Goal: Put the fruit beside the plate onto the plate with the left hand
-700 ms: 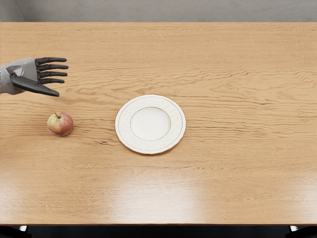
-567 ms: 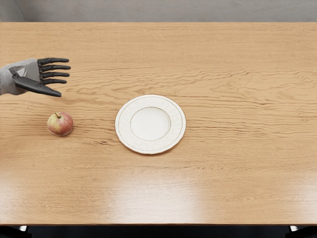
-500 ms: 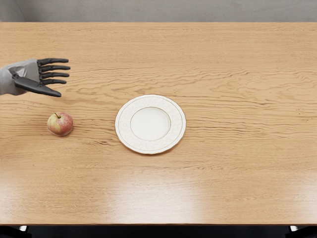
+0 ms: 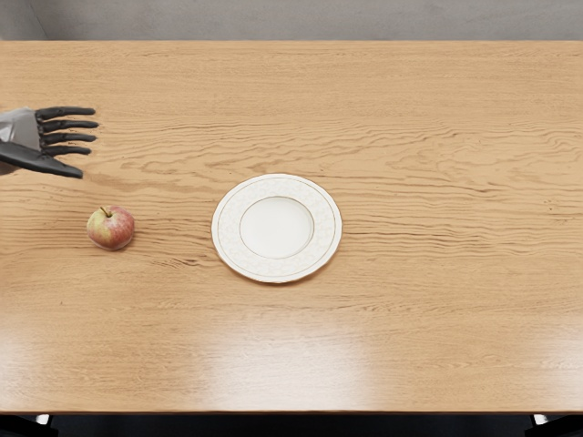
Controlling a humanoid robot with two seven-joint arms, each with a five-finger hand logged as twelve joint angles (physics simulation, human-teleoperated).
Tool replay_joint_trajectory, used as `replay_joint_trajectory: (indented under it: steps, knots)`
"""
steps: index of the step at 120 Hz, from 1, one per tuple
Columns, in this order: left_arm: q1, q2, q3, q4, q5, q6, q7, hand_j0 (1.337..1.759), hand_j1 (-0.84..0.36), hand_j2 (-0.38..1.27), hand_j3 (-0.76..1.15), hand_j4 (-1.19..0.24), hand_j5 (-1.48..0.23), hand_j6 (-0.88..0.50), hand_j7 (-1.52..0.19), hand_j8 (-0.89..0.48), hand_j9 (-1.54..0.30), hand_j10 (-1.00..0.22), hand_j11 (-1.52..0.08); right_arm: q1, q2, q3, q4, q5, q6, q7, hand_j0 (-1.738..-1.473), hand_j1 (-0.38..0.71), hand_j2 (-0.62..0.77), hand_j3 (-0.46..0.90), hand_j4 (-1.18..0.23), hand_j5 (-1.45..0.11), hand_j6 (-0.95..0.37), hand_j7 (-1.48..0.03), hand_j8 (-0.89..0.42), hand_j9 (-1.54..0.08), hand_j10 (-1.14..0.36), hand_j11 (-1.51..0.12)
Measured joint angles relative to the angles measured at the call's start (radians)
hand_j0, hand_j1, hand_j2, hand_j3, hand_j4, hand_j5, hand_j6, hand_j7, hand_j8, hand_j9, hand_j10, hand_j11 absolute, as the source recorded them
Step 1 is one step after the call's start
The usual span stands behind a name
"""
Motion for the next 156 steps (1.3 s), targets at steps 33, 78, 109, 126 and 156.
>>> replay_joint_trajectory:
  steps: [33, 78, 109, 126, 156]
  knots:
    - [-0.039, 0.312, 0.038, -0.289, 0.06, 0.0, 0.012, 1.658, 0.06, 0.05, 0.0, -0.25, -0.32, -0.25, -0.32, -0.25, -0.32, -0.25, -0.32, 0.0, 0.0, 0.0, 0.0, 0.0, 0.0, 0.0, -1.658, -0.31, -0.01, 0.0, -0.04, -0.05, -0.04, -0.05, -0.04, -0.05, -0.04, -0.05]
    - [-0.298, 0.333, 0.159, -0.576, 0.191, 0.0, 0.132, 1.658, 0.06, 0.05, 0.0, -0.25, -0.32, -0.25, -0.32, -0.25, -0.32, -0.25, -0.32, 0.0, 0.0, 0.0, 0.0, 0.0, 0.0, 0.0, -1.658, -0.31, -0.01, 0.0, -0.04, -0.05, -0.04, -0.05, -0.04, -0.05, -0.04, -0.05]
    - [-0.51, 0.33, 0.482, -0.674, 0.201, 0.0, 0.162, 1.658, 0.06, 0.05, 0.0, -0.25, -0.32, -0.25, -0.32, -0.25, -0.32, -0.25, -0.32, 0.0, 0.0, 0.0, 0.0, 0.0, 0.0, 0.0, -1.658, -0.31, -0.01, 0.0, -0.04, -0.05, -0.04, -0.05, -0.04, -0.05, -0.04, -0.05]
    - [-0.579, 0.325, 0.562, -0.702, 0.202, 0.003, 0.176, 1.658, 0.06, 0.05, 0.0, -0.25, -0.32, -0.25, -0.32, -0.25, -0.32, -0.25, -0.32, 0.0, 0.0, 0.0, 0.0, 0.0, 0.0, 0.0, -1.658, -0.31, -0.01, 0.0, -0.04, -0.05, -0.04, -0.05, -0.04, -0.05, -0.04, -0.05]
    - [-0.828, 0.259, 0.784, -0.749, 0.198, 0.207, 0.191, 1.658, 0.06, 0.05, 0.0, -0.25, -0.32, -0.25, -0.32, -0.25, -0.32, -0.25, -0.32, 0.0, 0.0, 0.0, 0.0, 0.0, 0.0, 0.0, -1.658, -0.31, -0.01, 0.0, -0.04, -0.05, -0.04, -0.05, -0.04, -0.05, -0.04, -0.05]
